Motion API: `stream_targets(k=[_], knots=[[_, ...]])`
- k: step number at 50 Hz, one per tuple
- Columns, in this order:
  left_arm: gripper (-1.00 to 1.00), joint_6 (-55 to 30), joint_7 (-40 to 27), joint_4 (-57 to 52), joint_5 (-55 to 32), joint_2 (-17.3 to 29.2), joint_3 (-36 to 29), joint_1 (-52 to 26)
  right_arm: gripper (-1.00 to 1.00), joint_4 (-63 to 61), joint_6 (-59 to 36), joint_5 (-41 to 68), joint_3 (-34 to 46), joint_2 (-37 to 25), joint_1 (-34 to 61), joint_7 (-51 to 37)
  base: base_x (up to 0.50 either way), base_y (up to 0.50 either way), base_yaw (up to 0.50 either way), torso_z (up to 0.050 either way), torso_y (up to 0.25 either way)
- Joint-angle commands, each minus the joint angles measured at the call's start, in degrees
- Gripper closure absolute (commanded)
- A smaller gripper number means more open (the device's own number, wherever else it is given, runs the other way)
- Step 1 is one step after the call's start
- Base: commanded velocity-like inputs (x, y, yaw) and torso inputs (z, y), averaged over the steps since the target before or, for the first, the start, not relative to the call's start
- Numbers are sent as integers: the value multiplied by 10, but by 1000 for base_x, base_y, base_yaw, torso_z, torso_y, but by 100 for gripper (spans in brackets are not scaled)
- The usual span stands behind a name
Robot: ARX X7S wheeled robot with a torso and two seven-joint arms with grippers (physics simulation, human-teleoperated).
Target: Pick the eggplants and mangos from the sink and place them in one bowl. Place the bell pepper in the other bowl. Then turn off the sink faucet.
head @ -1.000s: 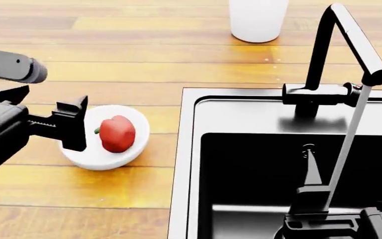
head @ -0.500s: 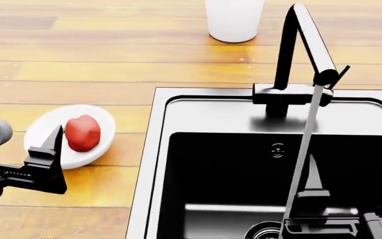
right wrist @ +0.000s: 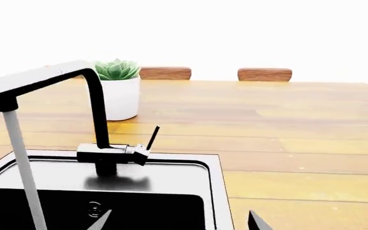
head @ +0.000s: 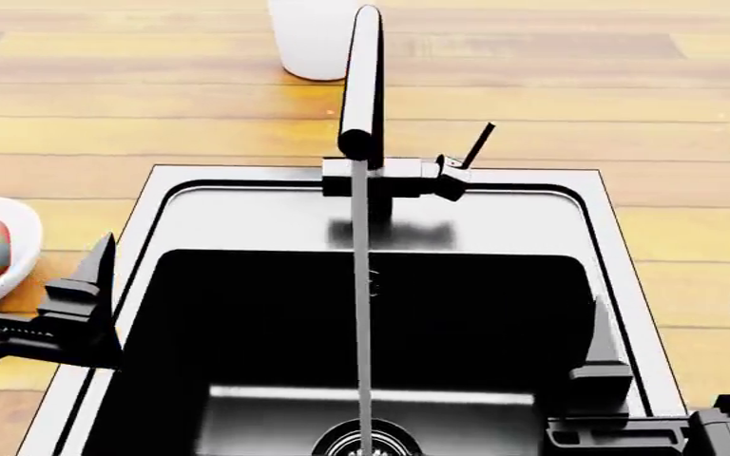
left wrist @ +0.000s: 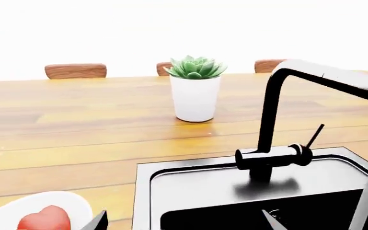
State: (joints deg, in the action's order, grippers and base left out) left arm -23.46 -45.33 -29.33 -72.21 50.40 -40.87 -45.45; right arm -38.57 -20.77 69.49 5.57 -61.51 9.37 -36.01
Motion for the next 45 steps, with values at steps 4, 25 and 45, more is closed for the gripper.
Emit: stream_targets(k=[4, 25, 45], knots=[[-100, 4, 4, 3, 2, -5, 0, 4, -100, 5, -7, -5, 9, 7, 14, 3, -1, -500, 0, 0, 0], [-100, 17, 19, 27, 26, -12, -3, 12, -100, 17, -33, -34, 46, 26, 60, 20, 78, -64, 0, 0, 0], [-100, 22, 27, 44, 21, -25, 1, 8, -100, 94, -56, -63, 97, 103, 164, 53, 180, 0, 0, 0, 1]])
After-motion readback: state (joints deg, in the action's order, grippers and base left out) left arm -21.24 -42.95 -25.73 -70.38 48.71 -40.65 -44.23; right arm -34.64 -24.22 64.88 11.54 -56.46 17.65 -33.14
